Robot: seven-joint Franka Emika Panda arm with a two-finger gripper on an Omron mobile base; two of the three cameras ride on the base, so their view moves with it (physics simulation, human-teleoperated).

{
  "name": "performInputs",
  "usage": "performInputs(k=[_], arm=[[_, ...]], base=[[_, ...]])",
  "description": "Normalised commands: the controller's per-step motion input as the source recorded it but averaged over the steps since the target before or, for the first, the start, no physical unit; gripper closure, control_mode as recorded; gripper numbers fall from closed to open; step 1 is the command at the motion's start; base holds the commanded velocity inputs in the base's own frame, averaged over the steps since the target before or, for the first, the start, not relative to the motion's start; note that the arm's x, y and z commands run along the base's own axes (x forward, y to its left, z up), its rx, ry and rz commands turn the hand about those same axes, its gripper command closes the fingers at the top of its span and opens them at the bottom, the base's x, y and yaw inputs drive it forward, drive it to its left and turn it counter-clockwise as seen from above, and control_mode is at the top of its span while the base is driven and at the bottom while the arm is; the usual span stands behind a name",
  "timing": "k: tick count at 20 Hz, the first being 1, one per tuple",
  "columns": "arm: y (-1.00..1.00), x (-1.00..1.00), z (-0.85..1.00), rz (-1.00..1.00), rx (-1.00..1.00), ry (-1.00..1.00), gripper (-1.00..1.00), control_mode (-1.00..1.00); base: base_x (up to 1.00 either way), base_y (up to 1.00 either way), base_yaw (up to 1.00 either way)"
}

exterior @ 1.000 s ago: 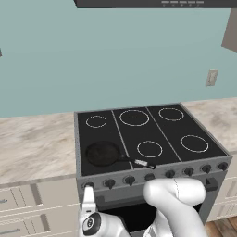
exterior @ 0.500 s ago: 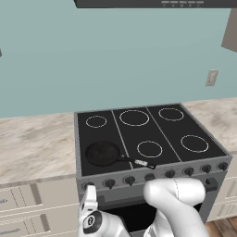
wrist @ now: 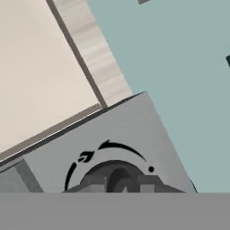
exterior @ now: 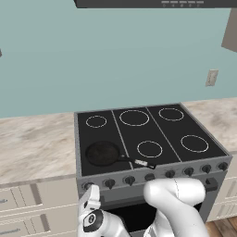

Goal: Turn off the front left burner of the stove.

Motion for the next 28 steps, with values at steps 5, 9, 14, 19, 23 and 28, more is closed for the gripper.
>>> performInputs(k=[5,9,14,19,23,28], arm=[[-0.06,0.18,0.33,-0.05,0.25,-0.08,1.00,-1.00],[-0.13,0.22,0.44,-0.07,0.28,-0.05,1.00,-1.00],[-0.10,0.20,0.43,-0.09,0.30,-0.04,1.00,-1.00],[-0.03,0.21,0.45,-0.09,0.32,-0.04,1.00,-1.00],[0.00,0.13,0.40,-0.10,0.33,-0.04,1.00,-1.00],[-0.07,0.13,0.46,-0.10,0.35,-0.03,1.00,-1.00]], base=[[0.00,0.00,0.00],[0.00,0.00,0.00],[0.00,0.00,0.00],[0.00,0.00,0.00],[0.00,0.00,0.00],[0.00,0.00,0.00]])
